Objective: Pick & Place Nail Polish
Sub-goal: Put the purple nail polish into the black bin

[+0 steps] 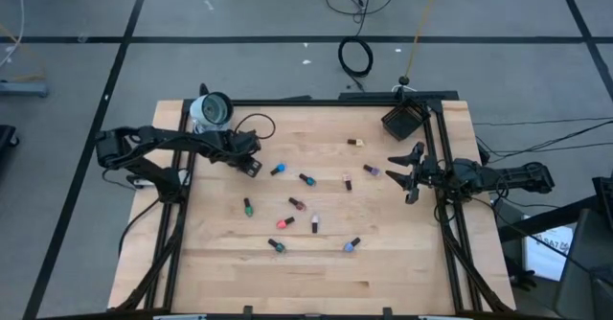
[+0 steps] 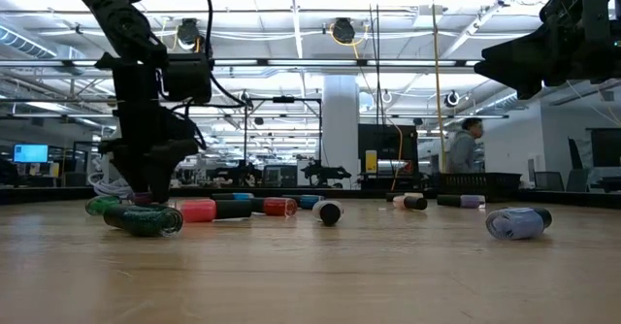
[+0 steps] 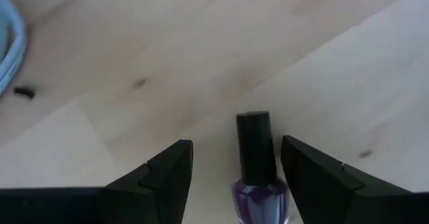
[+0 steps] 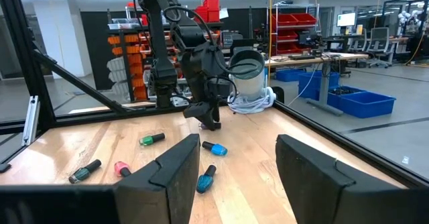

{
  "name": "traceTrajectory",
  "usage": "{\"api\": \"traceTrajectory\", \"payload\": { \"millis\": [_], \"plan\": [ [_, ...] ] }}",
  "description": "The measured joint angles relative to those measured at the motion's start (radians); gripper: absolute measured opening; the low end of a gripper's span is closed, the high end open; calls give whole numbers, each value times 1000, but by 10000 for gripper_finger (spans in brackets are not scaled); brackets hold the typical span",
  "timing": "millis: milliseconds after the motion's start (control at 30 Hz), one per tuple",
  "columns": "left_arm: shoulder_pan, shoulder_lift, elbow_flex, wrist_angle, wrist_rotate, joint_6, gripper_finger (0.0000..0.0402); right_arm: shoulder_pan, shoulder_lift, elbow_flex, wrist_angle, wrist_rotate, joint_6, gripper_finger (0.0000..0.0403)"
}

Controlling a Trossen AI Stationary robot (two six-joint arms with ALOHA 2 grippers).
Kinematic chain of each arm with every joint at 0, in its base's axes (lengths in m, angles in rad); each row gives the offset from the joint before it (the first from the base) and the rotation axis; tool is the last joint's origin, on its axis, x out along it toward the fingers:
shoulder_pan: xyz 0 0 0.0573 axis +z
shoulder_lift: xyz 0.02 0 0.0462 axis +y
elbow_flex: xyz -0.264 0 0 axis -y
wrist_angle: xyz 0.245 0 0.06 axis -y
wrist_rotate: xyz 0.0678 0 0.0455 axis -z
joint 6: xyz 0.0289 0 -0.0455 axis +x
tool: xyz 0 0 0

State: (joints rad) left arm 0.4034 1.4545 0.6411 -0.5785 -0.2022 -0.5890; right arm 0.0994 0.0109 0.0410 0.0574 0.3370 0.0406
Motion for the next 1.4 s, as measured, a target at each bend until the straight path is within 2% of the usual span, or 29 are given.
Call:
{"api": "traceTrajectory", "payload": {
  "millis": [433,633,733,1033,1267,1400],
  "plan": [
    [-18,0,1,5,-9,26,225,0,0,0,0,0,0,187],
    [-10,-1,1,5,1,-15,219,0,0,0,0,0,0,187],
    [-10,-1,1,6,4,-16,188,0,0,0,0,0,0,187],
    [-10,15,4,57,-7,2,41,0,0,0,0,0,0,187],
    [-10,60,6,126,-19,88,34,0,0,0,0,0,0,187],
    [-28,28,15,192,12,158,34,0,0,0,0,0,0,187]
  ]
}}
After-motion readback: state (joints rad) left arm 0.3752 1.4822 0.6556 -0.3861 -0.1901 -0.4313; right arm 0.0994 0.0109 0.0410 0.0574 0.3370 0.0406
